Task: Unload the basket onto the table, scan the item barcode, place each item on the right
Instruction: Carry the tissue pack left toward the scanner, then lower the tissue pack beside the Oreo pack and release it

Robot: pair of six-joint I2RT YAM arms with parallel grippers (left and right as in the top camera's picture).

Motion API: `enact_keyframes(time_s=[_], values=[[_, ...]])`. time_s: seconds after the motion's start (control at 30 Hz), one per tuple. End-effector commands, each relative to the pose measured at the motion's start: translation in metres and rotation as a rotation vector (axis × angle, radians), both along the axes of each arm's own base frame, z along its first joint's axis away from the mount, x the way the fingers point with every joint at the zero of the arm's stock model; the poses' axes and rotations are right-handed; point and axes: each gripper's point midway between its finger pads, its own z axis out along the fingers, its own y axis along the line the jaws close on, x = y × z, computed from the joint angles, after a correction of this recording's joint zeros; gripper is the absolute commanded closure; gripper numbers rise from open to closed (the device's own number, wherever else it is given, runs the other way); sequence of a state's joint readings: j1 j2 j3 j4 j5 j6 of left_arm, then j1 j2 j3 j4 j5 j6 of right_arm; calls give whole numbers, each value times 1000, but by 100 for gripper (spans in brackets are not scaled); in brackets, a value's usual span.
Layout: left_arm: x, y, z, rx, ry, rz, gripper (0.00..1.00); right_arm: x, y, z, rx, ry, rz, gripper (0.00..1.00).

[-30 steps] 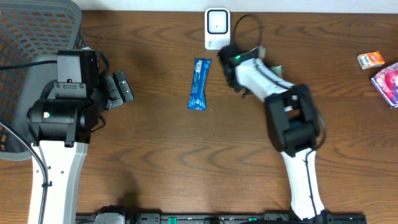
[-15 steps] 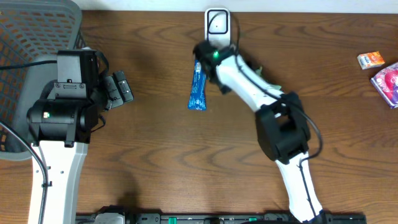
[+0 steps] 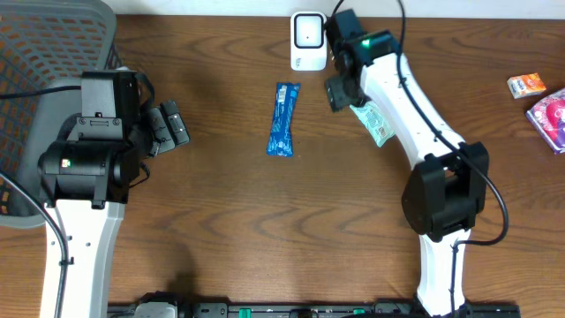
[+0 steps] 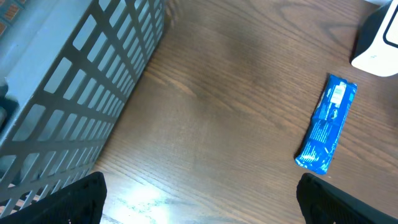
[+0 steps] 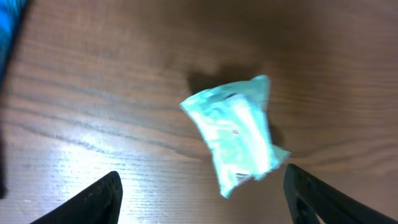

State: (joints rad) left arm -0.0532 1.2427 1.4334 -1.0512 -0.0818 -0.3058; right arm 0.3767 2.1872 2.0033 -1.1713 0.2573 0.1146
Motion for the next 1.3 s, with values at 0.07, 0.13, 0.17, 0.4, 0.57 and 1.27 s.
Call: enact_keyframes(time_s=[0.07,0.13,0.17,0.4,0.57,1.27], values=[[1,3,3,15,-3,-2,2,-8,-14,-40,-115,40,43,22],[1,3,3,15,-3,-2,2,-9,-33,-52,-228,18,24,20],[1,3,3,15,-3,-2,2,-8,-40,-54,-269,2,16,19],[1,3,3,15,-3,-2,2,-7,-43,-80,-262,16,93,19],[1,3,3,15,-3,-2,2,-11,-37,-94,-224,19,104,20],[1,3,3,15,-3,-2,2,-26,-81,-133,-38,116,-19,64]])
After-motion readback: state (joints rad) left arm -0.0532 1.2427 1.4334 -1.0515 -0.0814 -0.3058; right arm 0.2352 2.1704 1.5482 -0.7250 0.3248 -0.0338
